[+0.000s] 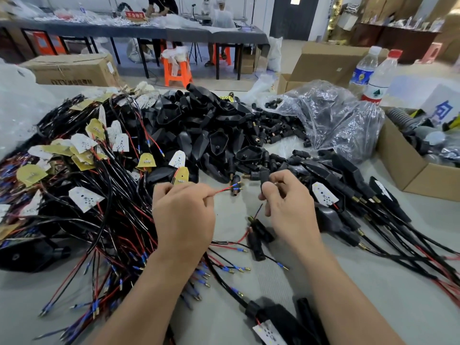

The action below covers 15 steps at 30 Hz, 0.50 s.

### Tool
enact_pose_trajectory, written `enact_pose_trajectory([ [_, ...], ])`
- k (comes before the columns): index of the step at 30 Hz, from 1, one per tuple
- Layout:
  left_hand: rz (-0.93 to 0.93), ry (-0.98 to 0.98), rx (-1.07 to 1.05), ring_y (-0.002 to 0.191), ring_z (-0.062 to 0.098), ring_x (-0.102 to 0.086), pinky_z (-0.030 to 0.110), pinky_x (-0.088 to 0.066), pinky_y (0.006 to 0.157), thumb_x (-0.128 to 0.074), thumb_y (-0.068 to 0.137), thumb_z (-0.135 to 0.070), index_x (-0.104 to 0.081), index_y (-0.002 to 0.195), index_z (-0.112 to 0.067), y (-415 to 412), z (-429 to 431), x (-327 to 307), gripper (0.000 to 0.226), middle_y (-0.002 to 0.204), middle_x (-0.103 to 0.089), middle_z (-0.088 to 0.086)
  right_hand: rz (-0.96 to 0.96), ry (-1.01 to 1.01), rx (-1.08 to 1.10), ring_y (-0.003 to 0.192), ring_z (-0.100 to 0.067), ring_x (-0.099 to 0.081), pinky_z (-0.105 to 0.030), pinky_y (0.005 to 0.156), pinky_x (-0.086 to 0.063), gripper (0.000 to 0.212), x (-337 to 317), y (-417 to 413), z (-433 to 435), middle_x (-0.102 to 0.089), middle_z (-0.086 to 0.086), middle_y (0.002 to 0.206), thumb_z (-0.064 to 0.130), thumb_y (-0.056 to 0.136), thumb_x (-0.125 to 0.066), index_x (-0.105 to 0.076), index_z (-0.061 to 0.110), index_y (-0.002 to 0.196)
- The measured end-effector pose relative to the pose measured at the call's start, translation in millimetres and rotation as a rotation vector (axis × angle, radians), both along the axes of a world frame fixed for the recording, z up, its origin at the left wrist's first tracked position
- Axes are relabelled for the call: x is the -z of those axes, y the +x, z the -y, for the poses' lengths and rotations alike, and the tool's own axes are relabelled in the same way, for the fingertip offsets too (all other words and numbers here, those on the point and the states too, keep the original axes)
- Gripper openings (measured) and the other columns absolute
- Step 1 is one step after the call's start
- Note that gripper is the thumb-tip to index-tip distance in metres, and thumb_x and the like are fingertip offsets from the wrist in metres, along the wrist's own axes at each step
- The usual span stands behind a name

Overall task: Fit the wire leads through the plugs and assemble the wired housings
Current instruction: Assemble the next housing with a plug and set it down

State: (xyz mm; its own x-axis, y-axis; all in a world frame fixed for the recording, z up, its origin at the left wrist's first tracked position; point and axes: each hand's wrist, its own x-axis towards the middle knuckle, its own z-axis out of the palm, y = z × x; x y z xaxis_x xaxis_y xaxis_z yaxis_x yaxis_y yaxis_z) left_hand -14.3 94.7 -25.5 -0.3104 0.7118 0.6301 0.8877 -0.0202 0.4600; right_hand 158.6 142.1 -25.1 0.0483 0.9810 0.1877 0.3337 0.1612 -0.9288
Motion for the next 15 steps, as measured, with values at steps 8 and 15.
enact_pose_trajectory([
  [8, 0.110, -0.031, 0.134, 0.081, 0.008, -0.051, 0.020, -0.028, 0.085, -0.075, 0.082, -0.002, -0.077, 0.085, -0.021, -3, -1, 5, 0.020, 0.076, -0.060, -0.013, -0.401, -0.116, -0.068, 0.058, -0.008, -0.046, -0.018, 0.060, -0.041, 0.021, -4, 4, 0, -0.058, 0.005, 0.063, -0.004, 0.085, -0.074, -0.079, 0.016, 0.088],
  [15, 0.287, -0.108, 0.225, 0.088, 0.013, -0.058, 0.017, -0.038, 0.080, -0.073, 0.088, -0.010, -0.076, 0.090, -0.031, -2, 2, 9, 0.021, 0.084, -0.057, -0.022, -0.699, -0.220, -0.084, 0.055, -0.017, -0.051, -0.022, 0.054, -0.048, 0.031, 6, 9, -7, -0.055, 0.004, 0.064, -0.017, 0.087, -0.061, -0.061, 0.010, 0.102],
])
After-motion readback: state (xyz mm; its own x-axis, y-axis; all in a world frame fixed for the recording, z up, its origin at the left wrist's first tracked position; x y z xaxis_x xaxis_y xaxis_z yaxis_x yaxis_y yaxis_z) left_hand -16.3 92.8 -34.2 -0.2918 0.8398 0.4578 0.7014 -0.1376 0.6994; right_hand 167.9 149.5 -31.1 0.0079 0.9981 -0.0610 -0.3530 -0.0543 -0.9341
